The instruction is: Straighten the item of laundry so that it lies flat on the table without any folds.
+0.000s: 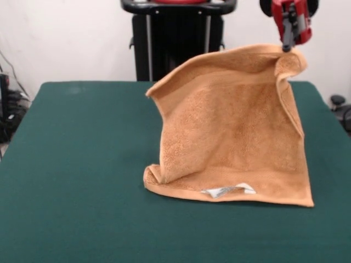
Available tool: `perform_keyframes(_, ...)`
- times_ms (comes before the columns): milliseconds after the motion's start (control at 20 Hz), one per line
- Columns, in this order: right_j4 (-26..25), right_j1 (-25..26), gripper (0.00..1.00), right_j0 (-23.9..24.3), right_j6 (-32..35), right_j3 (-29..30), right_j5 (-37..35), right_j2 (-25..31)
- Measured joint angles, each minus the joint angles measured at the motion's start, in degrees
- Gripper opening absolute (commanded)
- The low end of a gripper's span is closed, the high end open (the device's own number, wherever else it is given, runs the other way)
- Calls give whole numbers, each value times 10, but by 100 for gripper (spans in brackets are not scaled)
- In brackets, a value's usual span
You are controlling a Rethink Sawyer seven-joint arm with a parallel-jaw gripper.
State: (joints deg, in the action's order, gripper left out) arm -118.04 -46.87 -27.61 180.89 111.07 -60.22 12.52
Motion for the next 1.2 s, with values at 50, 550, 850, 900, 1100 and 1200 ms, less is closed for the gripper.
perform_keyframes(50, 0, 2, 0, -1, 7, 0, 0, 0)
perform_keyframes(550, -2, 25, 0, -17, 84, 0, -24, 0)
perform_keyframes(850, -14, 35, 0, -39, 116, 0, -61, 0)
perform_keyframes(900, -15, 36, 0, -41, 119, 0, -65, 0)
perform_keyframes(1100, -20, 37, 0, -55, 133, 1, -94, 0)
perform_keyframes(1200, -21, 37, 0, -63, 146, 1, -111, 0)
